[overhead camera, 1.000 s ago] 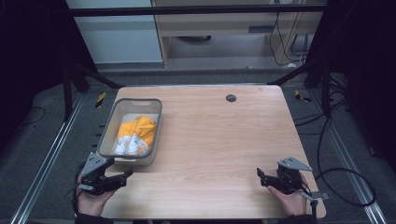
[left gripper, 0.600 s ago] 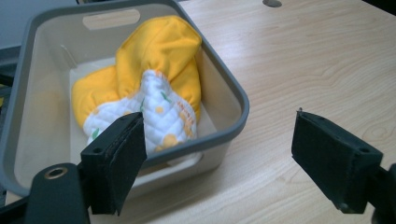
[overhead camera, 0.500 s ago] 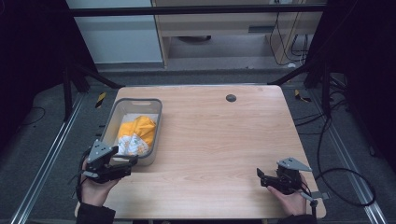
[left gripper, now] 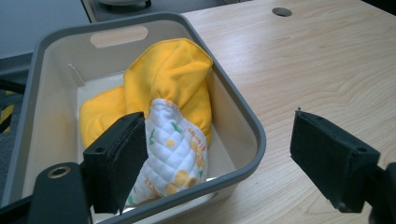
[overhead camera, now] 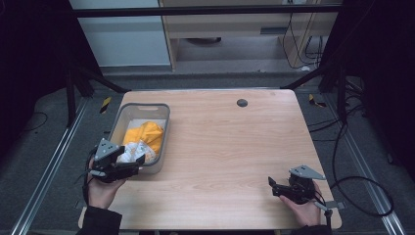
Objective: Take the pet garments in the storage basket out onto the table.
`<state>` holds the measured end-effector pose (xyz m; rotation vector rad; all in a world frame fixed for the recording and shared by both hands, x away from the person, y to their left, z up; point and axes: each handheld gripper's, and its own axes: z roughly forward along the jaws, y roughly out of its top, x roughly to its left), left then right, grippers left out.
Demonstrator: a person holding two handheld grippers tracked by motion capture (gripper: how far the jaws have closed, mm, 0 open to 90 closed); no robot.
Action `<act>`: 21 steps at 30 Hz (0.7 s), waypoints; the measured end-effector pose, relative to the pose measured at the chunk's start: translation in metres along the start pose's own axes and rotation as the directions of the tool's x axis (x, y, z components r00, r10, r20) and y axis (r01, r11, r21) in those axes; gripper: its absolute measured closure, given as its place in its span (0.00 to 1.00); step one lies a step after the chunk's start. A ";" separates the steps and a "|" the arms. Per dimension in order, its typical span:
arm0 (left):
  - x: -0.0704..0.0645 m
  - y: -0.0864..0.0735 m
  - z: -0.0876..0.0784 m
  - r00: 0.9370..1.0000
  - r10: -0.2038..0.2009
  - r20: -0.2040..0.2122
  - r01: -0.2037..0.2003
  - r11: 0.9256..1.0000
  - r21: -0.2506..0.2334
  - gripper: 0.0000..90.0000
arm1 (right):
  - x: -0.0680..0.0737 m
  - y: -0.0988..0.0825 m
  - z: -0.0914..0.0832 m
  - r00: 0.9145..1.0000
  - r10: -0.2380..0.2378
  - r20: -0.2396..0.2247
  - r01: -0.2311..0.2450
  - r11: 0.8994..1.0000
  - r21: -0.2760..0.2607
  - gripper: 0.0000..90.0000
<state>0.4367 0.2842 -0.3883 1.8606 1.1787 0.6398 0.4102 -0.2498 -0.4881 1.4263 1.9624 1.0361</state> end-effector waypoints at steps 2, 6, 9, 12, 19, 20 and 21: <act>0.006 0.000 0.001 1.000 -0.009 -0.008 0.009 1.000 0.008 0.20 | 0.001 0.000 0.001 1.000 -0.006 0.000 0.006 1.000 -0.002 0.13; 0.014 0.003 0.003 1.000 -0.017 -0.014 0.017 1.000 0.017 0.20 | 0.001 0.000 0.001 1.000 -0.010 -0.003 0.010 1.000 0.000 0.13; 0.019 0.006 0.004 1.000 -0.018 -0.018 0.019 1.000 0.022 0.20 | 0.001 0.000 0.001 1.000 -0.011 -0.001 0.011 1.000 -0.002 0.13; 0.021 0.007 0.005 1.000 -0.021 -0.016 0.021 1.000 0.023 0.20 | 0.001 0.000 0.001 1.000 -0.013 0.000 0.013 1.000 -0.001 0.13; 0.028 0.016 0.011 0.999 -0.010 -0.031 0.011 0.999 0.035 0.20 | 0.000 0.000 0.002 1.000 -0.008 0.001 0.008 1.000 -0.001 0.13; 0.028 0.016 0.011 0.999 -0.010 -0.031 0.011 0.999 0.035 0.20 | 0.000 0.000 0.002 1.000 -0.008 0.001 0.008 1.000 -0.001 0.13; 0.029 0.017 0.012 0.999 -0.013 -0.030 0.014 0.999 0.033 0.20 | 0.000 0.000 0.002 1.000 -0.009 0.001 0.009 1.000 -0.001 0.13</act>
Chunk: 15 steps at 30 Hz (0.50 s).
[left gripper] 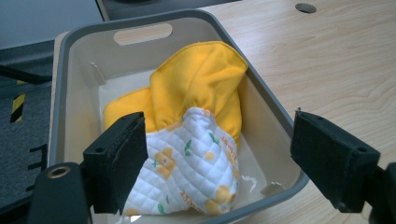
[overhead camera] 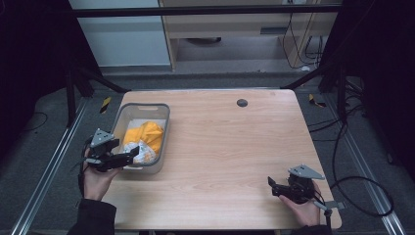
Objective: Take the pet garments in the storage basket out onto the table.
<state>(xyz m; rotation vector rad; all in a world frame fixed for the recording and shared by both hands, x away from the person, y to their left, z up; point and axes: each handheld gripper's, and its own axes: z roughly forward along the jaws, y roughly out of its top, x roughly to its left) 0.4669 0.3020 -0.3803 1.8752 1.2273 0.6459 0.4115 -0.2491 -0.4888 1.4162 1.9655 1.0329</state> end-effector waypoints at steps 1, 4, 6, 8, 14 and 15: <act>0.001 0.002 0.001 1.000 -0.001 0.001 0.001 1.000 0.005 0.20 | 0.000 0.000 0.000 1.000 -0.003 0.000 0.003 1.000 0.002 0.13; 0.003 0.005 0.005 1.000 -0.010 0.005 0.010 1.000 0.011 0.21 | 0.001 0.000 0.001 1.000 0.004 -0.005 -0.004 1.000 0.010 0.13; 0.005 0.008 0.007 1.000 -0.011 0.008 0.010 1.000 0.019 0.21 | 0.001 0.000 0.001 1.000 0.001 -0.004 -0.001 1.000 0.010 0.13; 0.006 0.010 0.009 1.000 -0.013 0.011 0.013 0.999 0.031 0.22 | 0.000 0.000 0.001 1.000 -0.003 -0.004 0.003 1.000 0.011 0.13; 0.005 0.013 0.020 1.000 -0.002 0.017 0.001 0.997 0.079 0.23 | 0.001 0.000 0.002 1.000 -0.006 -0.006 0.006 1.000 0.020 0.14; 0.005 0.013 0.020 1.000 -0.002 0.017 0.001 0.997 0.079 0.23 | 0.001 0.000 0.002 1.000 -0.006 -0.006 0.006 1.000 0.020 0.14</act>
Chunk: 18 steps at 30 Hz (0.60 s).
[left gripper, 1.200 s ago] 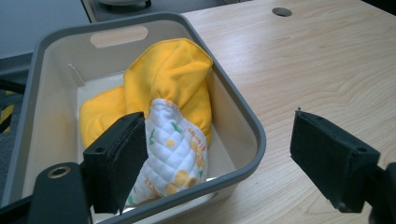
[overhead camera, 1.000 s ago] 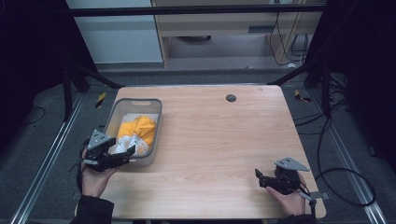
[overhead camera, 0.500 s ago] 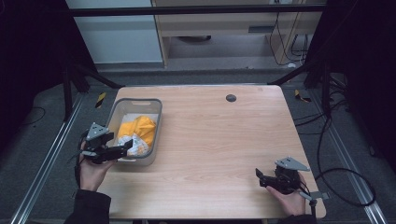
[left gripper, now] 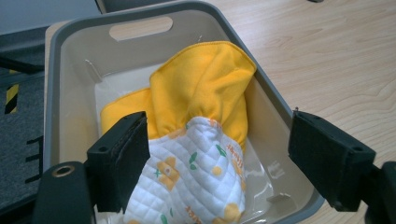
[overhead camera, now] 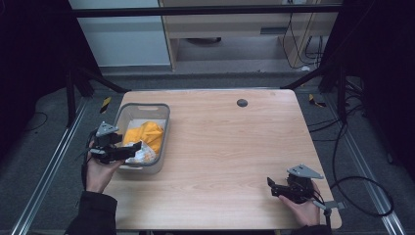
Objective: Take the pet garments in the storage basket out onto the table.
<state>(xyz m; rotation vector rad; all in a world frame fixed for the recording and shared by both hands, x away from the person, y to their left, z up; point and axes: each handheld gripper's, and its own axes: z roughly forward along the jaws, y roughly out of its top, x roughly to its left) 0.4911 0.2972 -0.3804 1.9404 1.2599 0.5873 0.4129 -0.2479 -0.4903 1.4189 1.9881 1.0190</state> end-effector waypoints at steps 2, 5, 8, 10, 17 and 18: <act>0.001 0.001 0.003 1.000 0.003 0.003 -0.003 1.000 0.015 0.23 | 0.000 0.000 0.000 1.000 0.005 -0.004 -0.005 1.000 0.001 0.14; 0.002 0.003 0.008 1.000 0.003 0.003 -0.003 0.999 0.032 0.25 | 0.000 0.000 0.000 1.000 -0.002 -0.002 0.002 1.000 0.002 0.14; 0.002 0.004 0.015 1.000 0.010 0.000 -0.010 0.998 0.058 0.26 | 0.000 0.000 0.001 1.000 0.002 -0.005 -0.002 1.000 0.004 0.14; 0.002 0.004 0.017 1.000 0.011 -0.002 -0.011 0.998 0.062 0.27 | 0.000 0.000 0.001 1.000 0.000 -0.005 0.000 1.000 0.005 0.14; 0.005 0.004 0.028 1.000 0.019 -0.009 -0.018 0.994 0.107 0.29 | 0.000 0.000 0.002 1.000 -0.001 -0.008 0.001 1.000 0.009 0.14; 0.005 0.004 0.029 1.000 0.017 -0.008 -0.016 0.993 0.115 0.30 | 0.000 0.000 0.002 1.000 -0.001 -0.009 0.001 1.000 0.010 0.14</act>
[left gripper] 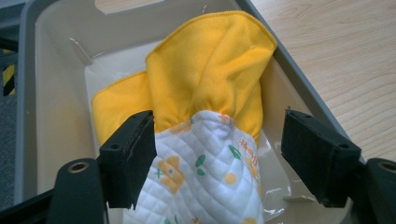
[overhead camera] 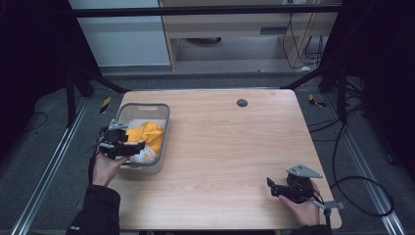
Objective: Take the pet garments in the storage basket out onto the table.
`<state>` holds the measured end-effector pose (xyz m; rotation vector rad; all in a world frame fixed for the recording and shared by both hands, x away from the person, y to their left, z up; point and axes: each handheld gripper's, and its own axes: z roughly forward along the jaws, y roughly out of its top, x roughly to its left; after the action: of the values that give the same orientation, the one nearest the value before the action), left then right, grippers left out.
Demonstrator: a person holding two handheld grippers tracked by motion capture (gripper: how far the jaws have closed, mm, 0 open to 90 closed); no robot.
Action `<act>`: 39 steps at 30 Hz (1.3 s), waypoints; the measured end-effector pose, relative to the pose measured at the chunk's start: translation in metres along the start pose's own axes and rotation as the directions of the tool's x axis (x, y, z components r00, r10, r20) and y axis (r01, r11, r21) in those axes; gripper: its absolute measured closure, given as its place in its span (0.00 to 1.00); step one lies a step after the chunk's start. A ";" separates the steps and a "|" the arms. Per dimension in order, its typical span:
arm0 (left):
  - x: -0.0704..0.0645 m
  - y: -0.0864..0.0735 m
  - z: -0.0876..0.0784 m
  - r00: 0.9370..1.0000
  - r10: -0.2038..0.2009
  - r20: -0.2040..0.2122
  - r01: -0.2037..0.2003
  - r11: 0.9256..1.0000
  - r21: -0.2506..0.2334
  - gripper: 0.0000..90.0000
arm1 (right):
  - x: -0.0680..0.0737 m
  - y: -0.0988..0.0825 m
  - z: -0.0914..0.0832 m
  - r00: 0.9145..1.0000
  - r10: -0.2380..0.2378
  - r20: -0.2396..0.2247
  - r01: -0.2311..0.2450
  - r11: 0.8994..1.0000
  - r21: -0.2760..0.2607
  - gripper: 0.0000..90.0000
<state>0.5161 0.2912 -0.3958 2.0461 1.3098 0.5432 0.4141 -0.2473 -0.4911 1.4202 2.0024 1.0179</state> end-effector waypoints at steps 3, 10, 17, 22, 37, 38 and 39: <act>0.001 0.000 0.004 1.000 0.003 0.000 -0.003 1.000 0.016 0.31 | 0.000 0.000 0.000 1.000 -0.002 -0.002 0.002 1.000 0.000 0.14; 0.001 0.001 0.011 1.000 0.007 -0.006 -0.007 0.999 0.037 0.32 | 0.000 0.000 0.001 1.000 -0.006 -0.002 0.006 1.000 0.001 0.15; 0.003 0.001 0.017 1.000 0.010 -0.014 -0.009 0.997 0.078 0.35 | 0.000 0.000 0.000 1.000 -0.007 -0.002 0.007 1.000 -0.002 0.15; 0.003 0.002 0.024 1.000 0.011 -0.005 -0.010 0.995 0.100 0.39 | 0.000 0.000 0.000 1.000 -0.003 -0.007 0.003 1.000 0.000 0.16; 0.002 0.002 0.039 1.000 0.014 0.009 -0.015 0.988 0.155 0.55 | 0.000 0.000 0.001 1.000 -0.013 -0.012 0.013 1.000 0.005 0.16; 0.002 0.001 0.040 1.000 0.015 0.011 -0.016 0.987 0.162 0.56 | 0.000 0.000 0.001 1.000 -0.014 -0.012 0.014 1.000 0.006 0.16; 0.003 0.001 0.041 1.000 0.014 0.015 -0.016 0.986 0.167 0.57 | 0.001 0.000 0.001 1.000 -0.013 -0.012 0.013 1.000 0.006 0.16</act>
<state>0.5442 0.2812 -0.4239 2.1932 1.3740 0.4376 0.4145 -0.2465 -0.4920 1.4053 2.0228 1.0175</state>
